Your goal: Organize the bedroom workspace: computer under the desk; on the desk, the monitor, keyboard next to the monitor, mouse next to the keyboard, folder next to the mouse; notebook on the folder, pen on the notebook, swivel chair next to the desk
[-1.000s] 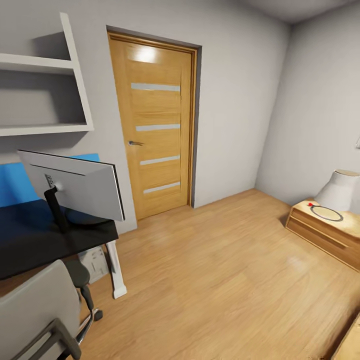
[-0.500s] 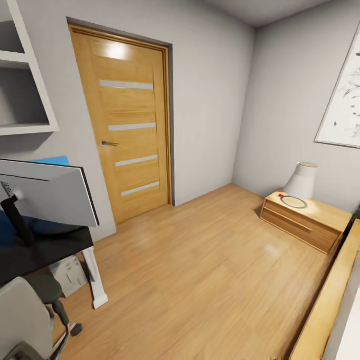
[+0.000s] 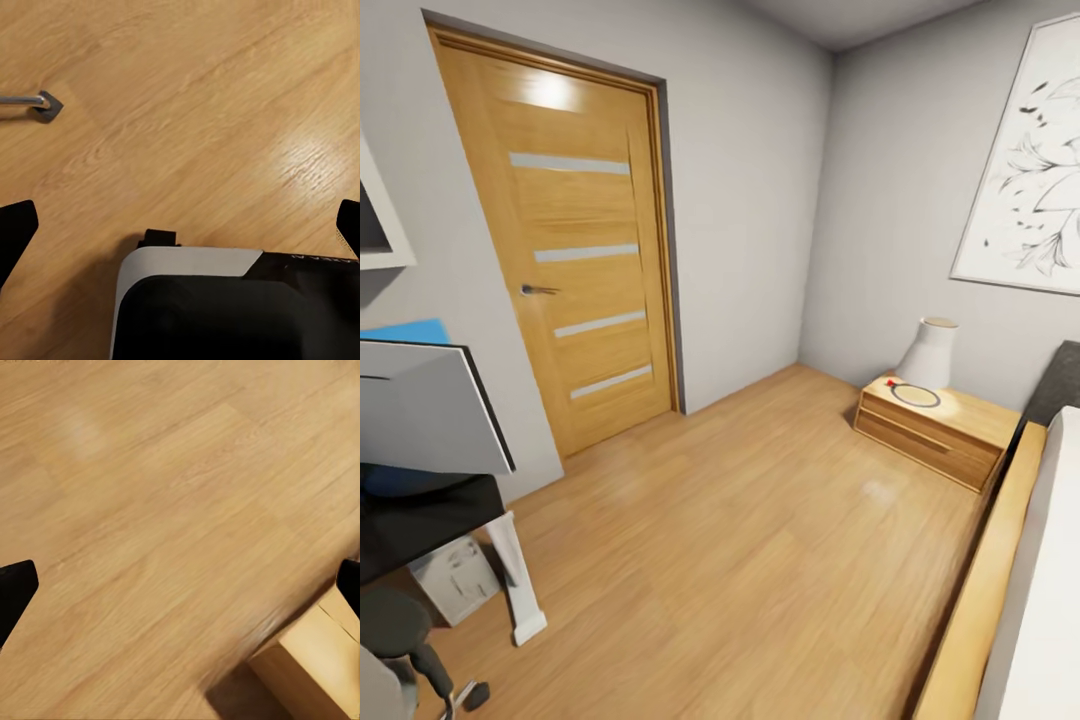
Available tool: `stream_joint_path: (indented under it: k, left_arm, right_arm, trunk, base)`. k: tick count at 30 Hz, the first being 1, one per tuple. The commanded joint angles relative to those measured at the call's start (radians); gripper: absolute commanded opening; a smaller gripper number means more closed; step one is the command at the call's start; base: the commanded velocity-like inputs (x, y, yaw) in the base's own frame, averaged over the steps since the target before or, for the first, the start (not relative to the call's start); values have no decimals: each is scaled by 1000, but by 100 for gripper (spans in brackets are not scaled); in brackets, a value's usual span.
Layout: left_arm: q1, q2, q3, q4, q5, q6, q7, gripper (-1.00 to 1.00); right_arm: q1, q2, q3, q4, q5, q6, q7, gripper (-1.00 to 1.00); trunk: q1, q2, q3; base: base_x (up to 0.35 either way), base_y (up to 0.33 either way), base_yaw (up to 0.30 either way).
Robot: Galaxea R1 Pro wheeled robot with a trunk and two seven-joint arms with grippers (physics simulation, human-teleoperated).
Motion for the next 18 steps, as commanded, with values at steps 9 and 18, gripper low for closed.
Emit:
stream_joint_path:
  k: [9,18]
  left_arm:
    - [0,-1,0,0,8,-2,-1,100]
    - [0,0,0,0,8,-2,-1,100]
  right_arm:
    - [-1,1,0,8,1,-5,4,100]
    - [-1,1,0,8,1,-5,4,100]
  trunk:
    - [1,-1,-8]
    - [1,-1,-21]
  base:
    - [315,0,-4]
    - [321,0,26]
